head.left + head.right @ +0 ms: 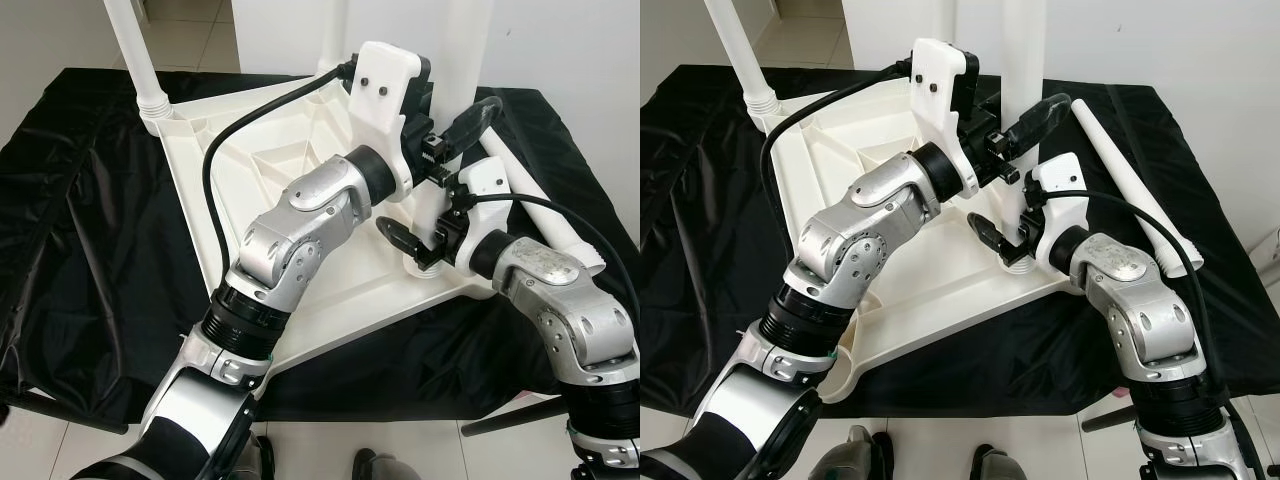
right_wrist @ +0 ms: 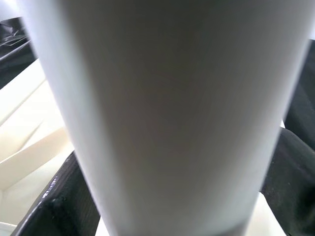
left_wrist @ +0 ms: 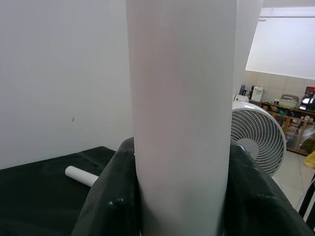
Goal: Building children table
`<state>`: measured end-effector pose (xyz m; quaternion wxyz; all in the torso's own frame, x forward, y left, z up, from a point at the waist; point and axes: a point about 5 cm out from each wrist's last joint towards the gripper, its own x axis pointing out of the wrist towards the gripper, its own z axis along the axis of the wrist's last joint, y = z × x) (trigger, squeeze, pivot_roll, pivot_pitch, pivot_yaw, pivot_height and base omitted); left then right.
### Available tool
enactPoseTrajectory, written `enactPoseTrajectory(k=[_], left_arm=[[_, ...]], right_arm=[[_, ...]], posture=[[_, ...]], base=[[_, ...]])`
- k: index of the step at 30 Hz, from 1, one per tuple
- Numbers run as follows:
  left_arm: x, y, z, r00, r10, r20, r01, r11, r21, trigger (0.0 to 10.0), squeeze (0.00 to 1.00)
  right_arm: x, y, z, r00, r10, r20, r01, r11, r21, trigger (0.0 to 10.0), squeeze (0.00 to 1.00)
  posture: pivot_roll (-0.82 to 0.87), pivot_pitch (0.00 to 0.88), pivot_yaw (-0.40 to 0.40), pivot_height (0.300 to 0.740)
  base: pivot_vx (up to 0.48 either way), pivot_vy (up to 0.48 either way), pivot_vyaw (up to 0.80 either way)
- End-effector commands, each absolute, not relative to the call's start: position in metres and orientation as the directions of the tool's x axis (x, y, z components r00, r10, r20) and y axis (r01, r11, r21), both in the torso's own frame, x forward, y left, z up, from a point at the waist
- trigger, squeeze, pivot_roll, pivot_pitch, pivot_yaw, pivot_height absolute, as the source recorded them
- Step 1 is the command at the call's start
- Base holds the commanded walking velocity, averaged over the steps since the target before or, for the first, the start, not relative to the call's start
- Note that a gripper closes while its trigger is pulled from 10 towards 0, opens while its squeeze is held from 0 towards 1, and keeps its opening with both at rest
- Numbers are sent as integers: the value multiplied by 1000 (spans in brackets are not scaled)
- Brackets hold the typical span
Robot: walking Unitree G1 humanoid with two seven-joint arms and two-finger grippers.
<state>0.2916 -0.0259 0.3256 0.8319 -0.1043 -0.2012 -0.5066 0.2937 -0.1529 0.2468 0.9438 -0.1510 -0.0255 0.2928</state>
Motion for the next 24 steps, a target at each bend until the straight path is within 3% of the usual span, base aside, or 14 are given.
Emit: enactPoseTrajectory(k=[1,4,5,7,8,10,11,19,21,22,24], left_arm=[[269,-44,328,218,-870,443,948,296,115,10000,0],[269,-44,328,218,-870,442,948,296,115,10000,0],[269,-45,328,217,-870,443,949,294,113,10000,0],[269,-45,328,217,-870,443,949,294,113,10000,0],[269,-45,328,216,-871,441,949,294,116,10000,0],[269,-45,327,215,-872,440,949,293,116,10000,0],[269,-45,327,215,-873,437,949,292,116,10000,0],[268,-47,325,212,-876,433,951,286,114,10000,0],[266,-48,324,202,-880,429,956,272,109,10000,0],[266,-48,323,205,-880,429,958,270,96,10000,878],[267,-48,323,211,-878,430,959,271,81,10000,878]], right_arm=[[292,-147,252,812,583,-30,-562,766,-313,7412,0],[292,-148,252,813,582,-31,-560,765,-317,7059,0],[292,-148,252,813,581,-30,-559,766,-317,2667,0],[292,-148,252,813,581,-30,-559,766,-317,2667,0],[292,-148,252,814,580,-28,-558,767,-319,2078,0],[291,-148,252,815,579,-26,-555,767,-322,1843,0],[291,-148,253,815,580,-24,-555,767,-323,39,0],[292,-149,256,814,581,-2,-549,769,-328,0,0],[294,-150,258,828,561,18,-527,788,-319,3843,0],[296,-151,258,838,545,21,-512,799,-315,10000,0],[297,-152,258,847,531,21,-499,808,-313,10000,0]], posture=[[26,158,-7,740],[26,158,-7,740],[24,160,-5,740],[24,160,-5,740],[24,160,-5,740],[23,159,-4,740],[24,160,-4,740],[24,160,-4,740],[24,156,-3,740],[24,156,-3,740],[24,156,-3,740]], base=[[0,0,0],[0,0,0],[0,0,0],[0,0,0],[0,0,0],[0,0,0],[0,0,0],[0,0,0],[0,0,0],[0,0,0],[0,0,0]])
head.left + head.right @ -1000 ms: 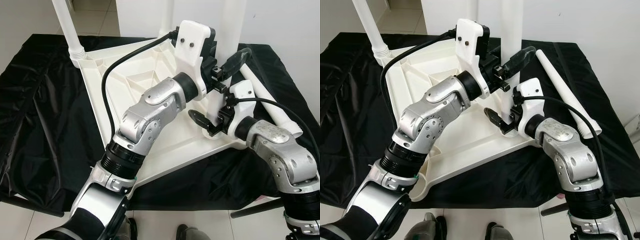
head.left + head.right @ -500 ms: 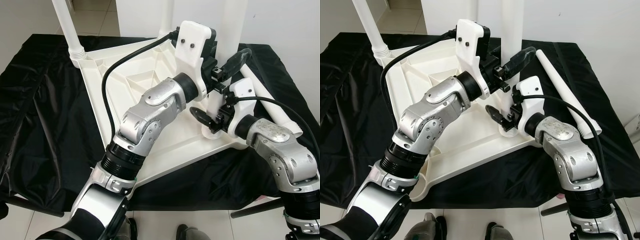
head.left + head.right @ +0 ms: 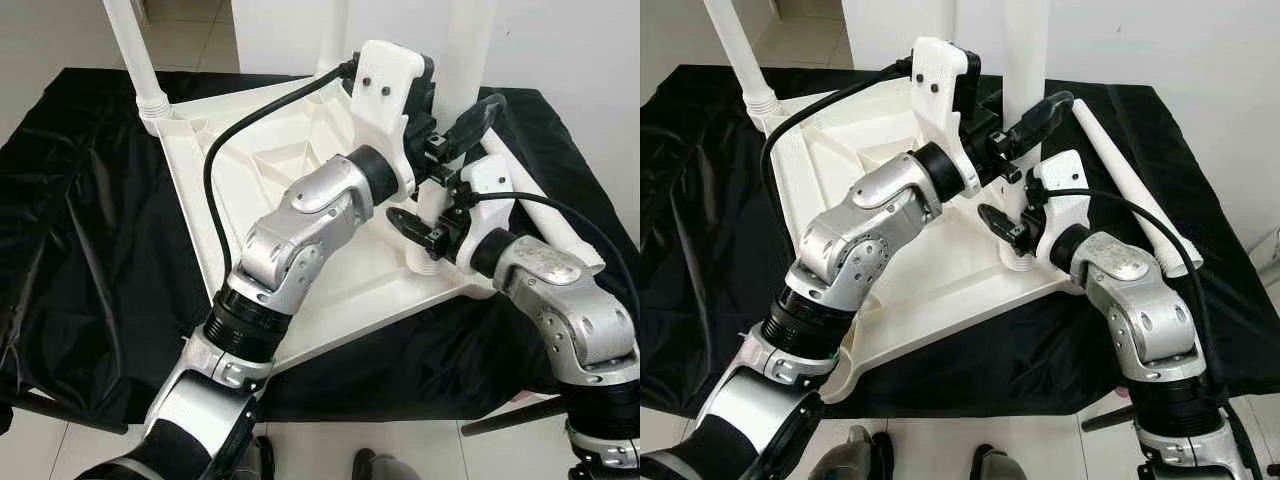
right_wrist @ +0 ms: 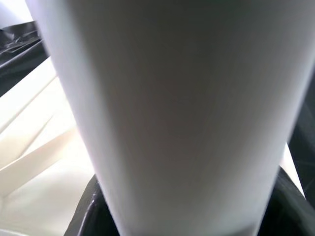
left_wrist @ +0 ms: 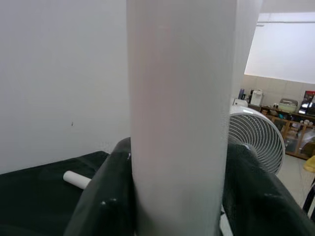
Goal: Building children table
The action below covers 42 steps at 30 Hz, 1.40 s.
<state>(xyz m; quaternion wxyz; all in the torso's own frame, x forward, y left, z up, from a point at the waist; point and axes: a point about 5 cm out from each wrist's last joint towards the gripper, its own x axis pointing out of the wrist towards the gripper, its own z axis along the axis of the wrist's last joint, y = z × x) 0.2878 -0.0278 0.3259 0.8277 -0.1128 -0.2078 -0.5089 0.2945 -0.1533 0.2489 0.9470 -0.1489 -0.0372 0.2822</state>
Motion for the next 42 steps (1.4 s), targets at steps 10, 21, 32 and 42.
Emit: enactPoseTrajectory(k=[10,21,32,42], left_arm=[[268,-44,330,213,-864,456,963,264,50,10000,1000],[283,-33,332,324,-823,466,921,388,46,10000,0],[312,-4,322,516,-730,448,826,562,-36,10000,0],[311,3,293,539,-752,379,820,571,-33,10000,0]], right_arm=[[305,-162,260,896,441,62,-412,873,-260,10000,0],[309,-171,261,935,335,117,-309,931,-196,10000,0],[309,-187,261,971,119,207,-114,993,-34,10000,0],[307,-193,259,962,-19,273,11,999,31,10000,0]], posture=[[32,144,-7,740],[33,137,-8,740],[28,130,-10,740],[22,120,3,740]], base=[[0,0,0],[0,0,0],[0,0,0],[0,0,0]])
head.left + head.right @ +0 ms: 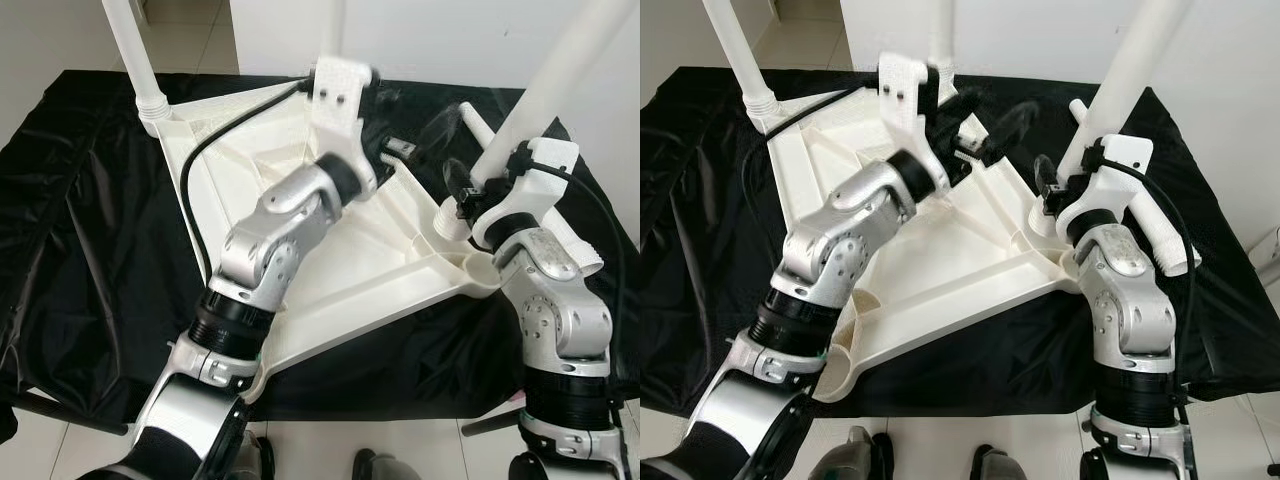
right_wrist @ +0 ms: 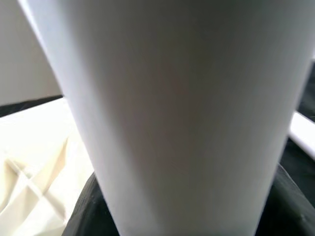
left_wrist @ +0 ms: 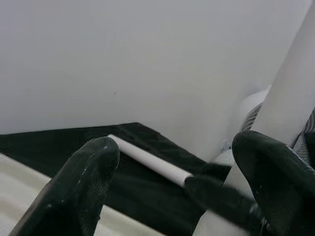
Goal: Building children table
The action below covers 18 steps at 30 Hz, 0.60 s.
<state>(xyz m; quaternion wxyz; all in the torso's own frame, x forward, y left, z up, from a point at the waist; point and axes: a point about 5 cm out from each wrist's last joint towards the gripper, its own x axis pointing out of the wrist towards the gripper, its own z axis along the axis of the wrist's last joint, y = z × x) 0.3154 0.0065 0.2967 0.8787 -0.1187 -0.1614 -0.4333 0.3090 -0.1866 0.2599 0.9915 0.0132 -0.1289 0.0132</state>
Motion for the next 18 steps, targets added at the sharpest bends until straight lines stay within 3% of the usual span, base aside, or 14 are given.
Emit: enactPoseTrajectory(k=[1,6,18], left_arm=[[311,3,293,539,-752,379,820,571,-33,10000,0],[309,7,281,541,-761,357,824,565,-43,10000,0],[313,44,236,608,-766,209,789,611,-57,10000,0]], right_arm=[[307,-193,259,962,-19,273,11,999,31,10000,0],[305,-195,258,956,-58,288,46,998,48,10000,0],[293,-198,248,934,-128,333,117,992,53,10000,0]], posture=[[22,120,3,740],[18,114,11,740],[11,102,40,740]], base=[[0,0,0],[0,0,0],[0,0,0]])
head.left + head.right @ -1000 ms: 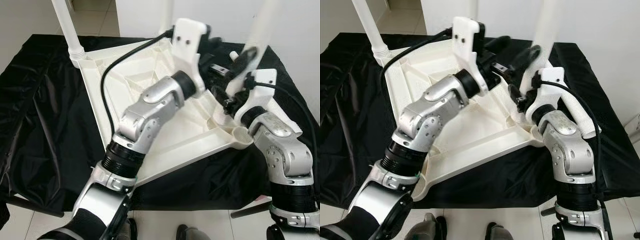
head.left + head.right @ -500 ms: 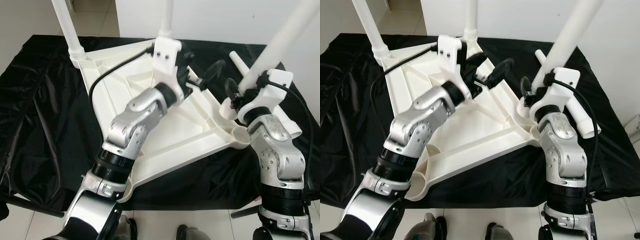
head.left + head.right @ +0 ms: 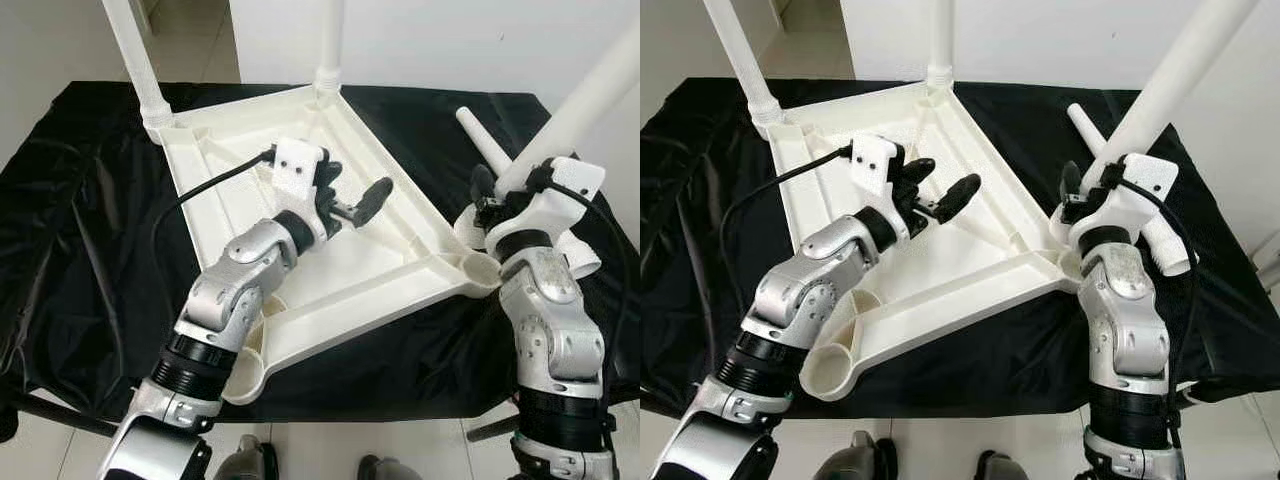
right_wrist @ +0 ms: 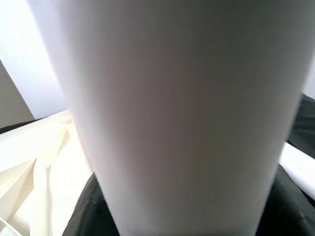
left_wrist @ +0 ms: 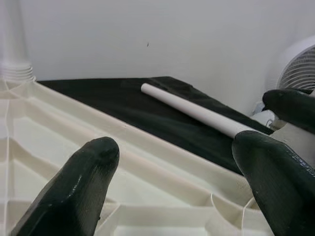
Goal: Building children table
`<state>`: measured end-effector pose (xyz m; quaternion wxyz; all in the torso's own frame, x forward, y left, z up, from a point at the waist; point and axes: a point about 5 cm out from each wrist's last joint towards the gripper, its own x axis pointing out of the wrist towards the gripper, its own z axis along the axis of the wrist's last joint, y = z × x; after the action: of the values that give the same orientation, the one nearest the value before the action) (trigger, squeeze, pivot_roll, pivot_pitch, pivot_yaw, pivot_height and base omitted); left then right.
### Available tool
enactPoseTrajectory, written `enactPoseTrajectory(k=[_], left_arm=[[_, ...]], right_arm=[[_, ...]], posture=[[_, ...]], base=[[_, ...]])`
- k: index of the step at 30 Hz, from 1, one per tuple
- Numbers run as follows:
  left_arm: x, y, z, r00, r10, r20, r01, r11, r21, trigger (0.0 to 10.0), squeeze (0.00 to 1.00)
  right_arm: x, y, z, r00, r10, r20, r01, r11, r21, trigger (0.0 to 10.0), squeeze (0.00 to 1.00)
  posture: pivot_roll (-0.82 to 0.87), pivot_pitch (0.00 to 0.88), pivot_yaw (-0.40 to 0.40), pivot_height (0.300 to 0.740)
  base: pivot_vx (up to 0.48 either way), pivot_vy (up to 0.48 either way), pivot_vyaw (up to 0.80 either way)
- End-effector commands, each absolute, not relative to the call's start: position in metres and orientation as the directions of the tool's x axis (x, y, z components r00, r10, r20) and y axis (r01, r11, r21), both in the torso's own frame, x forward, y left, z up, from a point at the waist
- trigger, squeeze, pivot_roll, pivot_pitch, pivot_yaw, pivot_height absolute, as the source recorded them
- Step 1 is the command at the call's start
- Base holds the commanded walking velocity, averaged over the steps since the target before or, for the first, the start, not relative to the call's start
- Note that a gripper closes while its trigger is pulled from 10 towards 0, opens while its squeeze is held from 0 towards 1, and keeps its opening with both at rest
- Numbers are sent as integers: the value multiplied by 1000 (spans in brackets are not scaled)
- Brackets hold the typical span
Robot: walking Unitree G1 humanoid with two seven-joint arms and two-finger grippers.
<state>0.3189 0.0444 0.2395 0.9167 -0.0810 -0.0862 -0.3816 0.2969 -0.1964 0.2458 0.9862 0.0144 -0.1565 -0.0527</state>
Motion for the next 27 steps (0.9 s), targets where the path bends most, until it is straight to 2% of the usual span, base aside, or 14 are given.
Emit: enactPoseTrajectory(k=[1,12,14,16,22,27], left_arm=[[313,47,234,616,-759,212,782,622,-47,10000,0],[313,58,210,671,-721,175,735,678,-25,10000,0],[315,60,206,699,-697,162,714,691,-111,10000,0],[315,60,206,707,-688,164,707,697,-119,10000,0],[314,71,195,719,-675,162,690,721,-60,10000,0],[312,93,176,743,-664,83,665,747,22,10000,0]], right_arm=[[293,-198,246,934,-135,331,124,991,55,10000,0],[291,-197,230,939,-165,301,153,986,65,10000,0],[291,-196,225,942,-171,288,158,985,69,10000,0],[291,-196,224,943,-172,285,159,985,70,10000,0],[291,-194,219,947,-168,272,157,986,63,10000,0],[292,-195,217,948,-172,269,162,985,58,10000,0]], posture=[[11,102,40,740],[18,100,35,740],[6,102,34,740],[6,102,34,740],[6,93,32,740],[18,81,30,740]], base=[[0,0,0],[0,0,0],[0,0,0],[0,0,0],[0,0,0],[0,0,0]])
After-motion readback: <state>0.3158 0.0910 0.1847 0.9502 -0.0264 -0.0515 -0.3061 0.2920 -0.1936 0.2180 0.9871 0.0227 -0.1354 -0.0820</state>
